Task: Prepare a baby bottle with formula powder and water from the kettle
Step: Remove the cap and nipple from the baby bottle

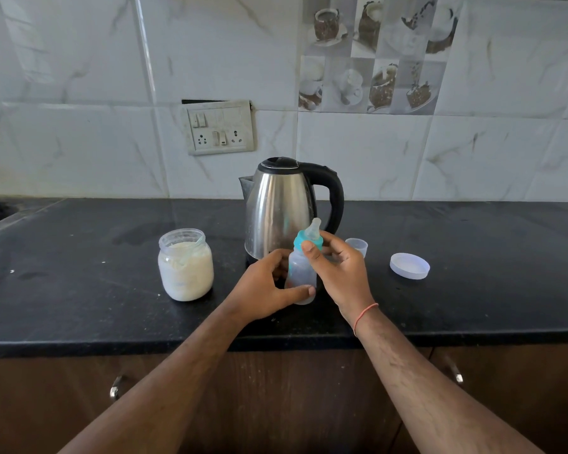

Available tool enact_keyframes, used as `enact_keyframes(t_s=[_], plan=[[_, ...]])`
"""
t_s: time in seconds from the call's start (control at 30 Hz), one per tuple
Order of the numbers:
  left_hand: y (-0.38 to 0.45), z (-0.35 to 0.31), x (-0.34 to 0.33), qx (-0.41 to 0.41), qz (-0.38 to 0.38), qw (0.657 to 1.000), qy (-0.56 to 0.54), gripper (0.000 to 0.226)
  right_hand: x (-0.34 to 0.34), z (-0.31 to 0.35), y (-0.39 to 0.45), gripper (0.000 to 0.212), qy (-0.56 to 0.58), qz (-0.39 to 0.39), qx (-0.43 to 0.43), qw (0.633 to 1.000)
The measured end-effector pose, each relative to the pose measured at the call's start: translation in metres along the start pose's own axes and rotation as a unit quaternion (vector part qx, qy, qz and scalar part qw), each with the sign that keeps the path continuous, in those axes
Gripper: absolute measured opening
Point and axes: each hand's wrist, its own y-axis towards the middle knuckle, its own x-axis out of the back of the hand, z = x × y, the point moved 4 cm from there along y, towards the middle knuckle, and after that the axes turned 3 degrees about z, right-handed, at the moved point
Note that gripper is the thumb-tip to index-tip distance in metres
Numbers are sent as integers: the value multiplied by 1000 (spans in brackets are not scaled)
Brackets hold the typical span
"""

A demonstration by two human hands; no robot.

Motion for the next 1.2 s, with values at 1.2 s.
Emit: enact_keyframes(t_s=[1.2], plan=[[2,7,0,24,25,999,-26,81,114,10,123,53,-469,162,-124,860]])
